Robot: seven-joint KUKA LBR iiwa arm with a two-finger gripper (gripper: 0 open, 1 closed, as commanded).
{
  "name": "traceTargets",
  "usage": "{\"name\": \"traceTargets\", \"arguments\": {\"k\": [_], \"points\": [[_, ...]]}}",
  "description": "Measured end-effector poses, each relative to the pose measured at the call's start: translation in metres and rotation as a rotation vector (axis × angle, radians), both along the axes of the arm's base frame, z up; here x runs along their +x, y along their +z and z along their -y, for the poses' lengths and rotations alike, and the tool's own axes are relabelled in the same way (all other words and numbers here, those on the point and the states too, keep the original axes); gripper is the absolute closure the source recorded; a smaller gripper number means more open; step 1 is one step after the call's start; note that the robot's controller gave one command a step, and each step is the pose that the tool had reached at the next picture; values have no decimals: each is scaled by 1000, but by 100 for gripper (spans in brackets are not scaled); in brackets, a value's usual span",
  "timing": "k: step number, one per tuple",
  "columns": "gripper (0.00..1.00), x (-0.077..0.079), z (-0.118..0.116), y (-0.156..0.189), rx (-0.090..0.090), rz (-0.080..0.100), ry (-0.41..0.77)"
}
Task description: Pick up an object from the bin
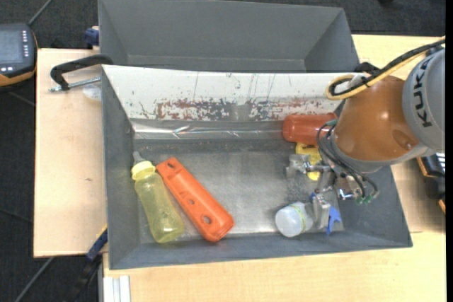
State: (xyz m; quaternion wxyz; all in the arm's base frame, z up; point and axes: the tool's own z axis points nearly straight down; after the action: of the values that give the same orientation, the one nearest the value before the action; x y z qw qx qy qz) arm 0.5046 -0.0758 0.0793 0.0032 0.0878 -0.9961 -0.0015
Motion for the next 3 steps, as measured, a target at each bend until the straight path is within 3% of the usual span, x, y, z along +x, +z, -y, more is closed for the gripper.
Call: {"name": "traceTargets", "arguments": {"k": [1,2,3], "points": [[0,2,24,-6,-1,12,114],[100,10,41,-8,0,8,17],[100,10,41,-8,0,8,17]]}}
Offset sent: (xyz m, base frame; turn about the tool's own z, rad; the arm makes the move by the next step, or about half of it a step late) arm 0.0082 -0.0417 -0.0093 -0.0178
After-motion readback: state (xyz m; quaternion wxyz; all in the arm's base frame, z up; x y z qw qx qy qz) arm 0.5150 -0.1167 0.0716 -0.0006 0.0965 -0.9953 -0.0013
